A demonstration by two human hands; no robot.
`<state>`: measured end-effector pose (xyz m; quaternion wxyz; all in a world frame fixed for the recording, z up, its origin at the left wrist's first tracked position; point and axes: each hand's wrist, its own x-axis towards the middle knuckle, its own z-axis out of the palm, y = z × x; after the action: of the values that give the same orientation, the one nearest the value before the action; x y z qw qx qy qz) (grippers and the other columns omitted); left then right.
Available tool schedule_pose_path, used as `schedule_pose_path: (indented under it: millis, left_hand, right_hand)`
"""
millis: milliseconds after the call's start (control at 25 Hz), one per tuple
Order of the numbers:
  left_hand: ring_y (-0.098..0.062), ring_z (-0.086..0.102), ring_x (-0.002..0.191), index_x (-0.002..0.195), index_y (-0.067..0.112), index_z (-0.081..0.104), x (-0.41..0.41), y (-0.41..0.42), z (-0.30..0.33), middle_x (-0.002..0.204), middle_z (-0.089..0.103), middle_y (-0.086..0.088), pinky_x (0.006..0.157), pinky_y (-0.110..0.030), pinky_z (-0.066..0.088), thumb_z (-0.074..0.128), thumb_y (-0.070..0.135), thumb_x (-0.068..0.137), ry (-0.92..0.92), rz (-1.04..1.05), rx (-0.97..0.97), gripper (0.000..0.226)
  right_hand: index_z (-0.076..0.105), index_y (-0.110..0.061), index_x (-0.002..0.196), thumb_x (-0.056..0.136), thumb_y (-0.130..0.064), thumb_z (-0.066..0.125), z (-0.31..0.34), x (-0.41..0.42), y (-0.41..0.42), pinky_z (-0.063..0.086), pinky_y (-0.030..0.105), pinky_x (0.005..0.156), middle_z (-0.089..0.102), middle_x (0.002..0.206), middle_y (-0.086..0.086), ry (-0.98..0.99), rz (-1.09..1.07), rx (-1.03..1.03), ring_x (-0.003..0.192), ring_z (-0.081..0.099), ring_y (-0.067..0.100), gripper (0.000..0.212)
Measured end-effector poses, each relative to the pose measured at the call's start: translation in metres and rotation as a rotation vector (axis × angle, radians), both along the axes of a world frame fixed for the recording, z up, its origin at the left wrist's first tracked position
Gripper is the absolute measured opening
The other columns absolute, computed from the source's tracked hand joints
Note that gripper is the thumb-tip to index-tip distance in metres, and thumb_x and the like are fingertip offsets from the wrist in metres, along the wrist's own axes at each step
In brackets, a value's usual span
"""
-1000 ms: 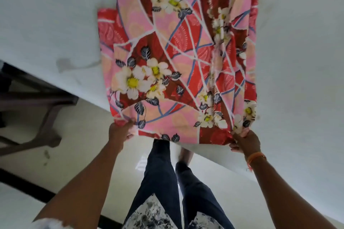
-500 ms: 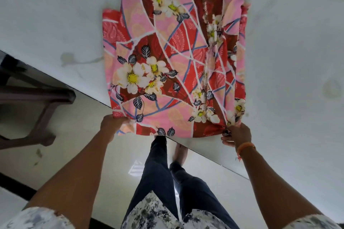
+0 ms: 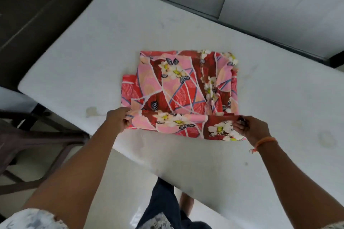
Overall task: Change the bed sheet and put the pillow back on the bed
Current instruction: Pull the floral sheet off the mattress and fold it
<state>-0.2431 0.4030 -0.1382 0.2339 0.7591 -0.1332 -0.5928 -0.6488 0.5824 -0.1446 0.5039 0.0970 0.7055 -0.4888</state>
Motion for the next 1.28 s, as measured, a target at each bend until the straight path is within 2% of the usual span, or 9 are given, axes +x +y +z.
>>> schedule_pose_path:
  millis: [120,280,440,560,640,720,1040,1160,1280]
  left_hand:
    - [-0.01,0.041,0.021,0.072,0.003,0.049,-0.025,-0.077,-0.02,0.032,0.048,-0.007,0.029,-0.013,0.037,0.05,0.002,0.097,0.024,0.054,0.028,0.025]
    - [-0.01,0.044,0.022,0.072,0.001,0.049,-0.066,-0.191,-0.048,0.036,0.052,-0.009,0.028,-0.015,0.038,0.039,0.0,0.101,0.059,-0.033,0.046,0.03]
    - [-0.017,0.06,0.034,0.076,0.002,0.045,-0.103,-0.294,-0.069,0.047,0.061,-0.014,0.036,-0.019,0.046,0.024,-0.007,0.1,0.143,-0.017,-0.088,0.033]
    - [-0.024,0.07,0.059,0.103,0.007,0.051,-0.125,-0.341,-0.084,0.078,0.068,-0.014,0.066,-0.033,0.059,0.04,0.031,0.103,0.188,0.027,-0.157,0.026]
    - [-0.036,0.063,0.108,0.131,0.011,0.038,-0.126,-0.34,-0.105,0.123,0.056,-0.018,0.095,-0.044,0.05,0.053,0.056,0.09,-0.26,-0.252,-0.208,0.063]
    - [-0.04,0.045,0.128,0.141,0.005,0.031,-0.116,-0.305,-0.124,0.139,0.043,-0.021,0.102,-0.049,0.04,0.059,0.054,0.088,-0.724,-0.564,-0.307,0.077]
    - [-0.039,0.059,0.094,0.105,0.005,0.061,-0.05,-0.18,-0.154,0.101,0.062,-0.018,0.077,-0.047,0.046,0.062,0.039,0.092,-0.999,-0.846,-0.493,0.036]
    - [-0.034,0.058,0.104,0.108,0.013,0.063,-0.061,-0.192,-0.15,0.105,0.065,-0.009,0.091,-0.05,0.038,0.061,0.053,0.089,-0.901,-0.692,-0.37,0.044]
    - [-0.035,0.056,0.109,0.104,0.011,0.068,-0.073,-0.218,-0.143,0.103,0.067,-0.009,0.089,-0.043,0.03,0.061,0.046,0.09,-0.778,-0.513,-0.298,0.038]
  right_hand:
    - [0.062,0.003,0.095,0.087,-0.005,0.064,-0.004,-0.032,-0.067,0.059,0.046,0.082,0.067,0.083,0.021,0.137,0.28,-0.058,0.086,0.07,0.038,0.011]
    - [0.066,0.003,0.089,0.086,-0.012,0.072,-0.026,-0.079,-0.179,0.06,0.05,0.072,0.069,0.079,0.028,0.52,0.664,0.109,0.069,0.072,0.034,0.016]
    - [0.061,-0.008,0.071,0.09,-0.04,0.065,-0.062,-0.128,-0.293,0.059,0.05,0.074,0.068,0.072,0.022,0.701,0.632,0.215,0.075,0.072,0.039,0.037]
    - [0.054,-0.006,0.119,0.092,-0.041,0.062,-0.081,-0.131,-0.35,0.055,0.041,0.083,0.07,0.099,0.018,0.79,0.629,0.146,0.091,0.067,0.031,0.044]
    - [0.032,-0.011,0.143,0.094,-0.036,0.062,-0.099,-0.113,-0.353,0.047,0.042,0.097,0.058,0.127,0.017,0.889,0.675,0.126,0.115,0.055,0.031,0.063]
    - [0.029,-0.011,0.145,0.092,-0.037,0.062,-0.121,-0.093,-0.326,0.036,0.049,0.107,0.041,0.143,0.018,1.043,0.729,0.246,0.131,0.042,0.037,0.068]
    - [0.04,-0.007,0.133,0.088,-0.061,0.05,-0.159,-0.043,-0.188,0.036,0.059,0.097,0.045,0.13,0.024,1.062,0.522,0.526,0.119,0.045,0.048,0.071]
    - [0.04,-0.008,0.138,0.086,-0.063,0.054,-0.147,-0.044,-0.197,0.027,0.057,0.105,0.049,0.137,0.02,0.927,0.415,0.475,0.125,0.046,0.043,0.077]
    - [0.054,-0.009,0.125,0.09,-0.055,0.054,-0.142,-0.054,-0.217,0.026,0.054,0.104,0.059,0.128,0.019,0.827,0.398,0.521,0.123,0.049,0.041,0.058]
